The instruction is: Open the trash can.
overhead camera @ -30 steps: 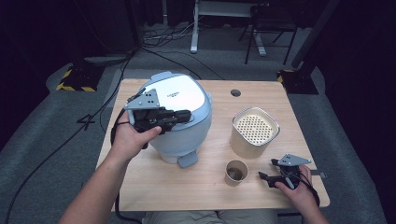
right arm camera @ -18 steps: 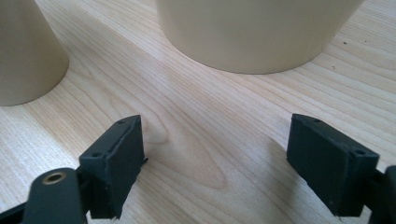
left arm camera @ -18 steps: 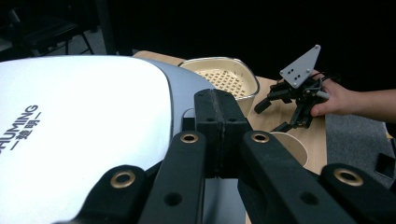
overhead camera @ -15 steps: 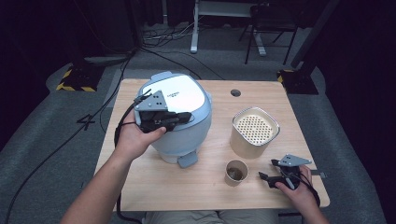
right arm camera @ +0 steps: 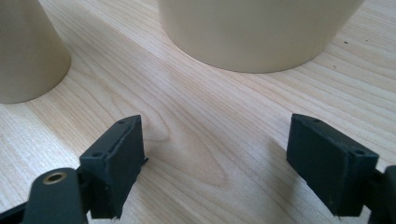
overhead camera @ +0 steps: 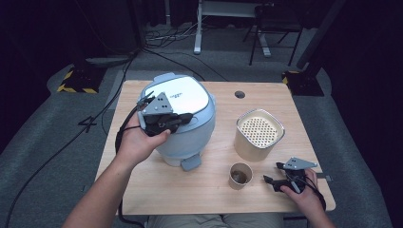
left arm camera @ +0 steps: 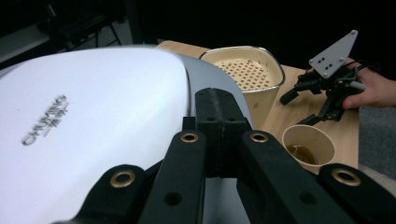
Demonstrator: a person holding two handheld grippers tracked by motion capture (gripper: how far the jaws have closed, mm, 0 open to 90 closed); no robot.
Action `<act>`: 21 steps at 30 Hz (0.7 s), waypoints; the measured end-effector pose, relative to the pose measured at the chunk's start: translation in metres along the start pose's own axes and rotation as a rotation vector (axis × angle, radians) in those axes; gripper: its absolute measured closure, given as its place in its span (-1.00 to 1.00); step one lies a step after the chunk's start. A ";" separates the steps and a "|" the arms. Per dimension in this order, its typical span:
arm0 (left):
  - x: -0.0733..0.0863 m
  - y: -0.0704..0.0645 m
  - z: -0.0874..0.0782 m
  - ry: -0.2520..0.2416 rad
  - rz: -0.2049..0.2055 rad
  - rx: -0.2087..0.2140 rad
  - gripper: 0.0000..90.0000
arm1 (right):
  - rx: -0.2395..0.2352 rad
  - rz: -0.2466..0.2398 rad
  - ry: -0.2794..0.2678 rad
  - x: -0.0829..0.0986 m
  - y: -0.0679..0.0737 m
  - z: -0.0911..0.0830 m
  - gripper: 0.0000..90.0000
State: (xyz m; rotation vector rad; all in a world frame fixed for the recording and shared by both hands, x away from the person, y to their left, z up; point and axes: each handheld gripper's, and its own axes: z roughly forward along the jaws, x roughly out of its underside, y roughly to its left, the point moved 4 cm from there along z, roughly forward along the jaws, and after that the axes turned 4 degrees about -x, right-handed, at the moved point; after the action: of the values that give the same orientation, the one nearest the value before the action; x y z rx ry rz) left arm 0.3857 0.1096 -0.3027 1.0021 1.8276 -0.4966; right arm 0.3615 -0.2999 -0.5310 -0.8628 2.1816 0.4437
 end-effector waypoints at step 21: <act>0.015 -0.013 -0.018 -0.107 0.039 0.048 0.03 | -0.001 -0.001 0.001 0.000 0.000 0.000 -0.57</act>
State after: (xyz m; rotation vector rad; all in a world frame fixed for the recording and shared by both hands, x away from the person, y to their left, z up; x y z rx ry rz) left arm 0.3620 0.1206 -0.3090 1.0223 1.7055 -0.5614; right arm 0.3611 -0.3002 -0.5309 -0.8651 2.1815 0.4441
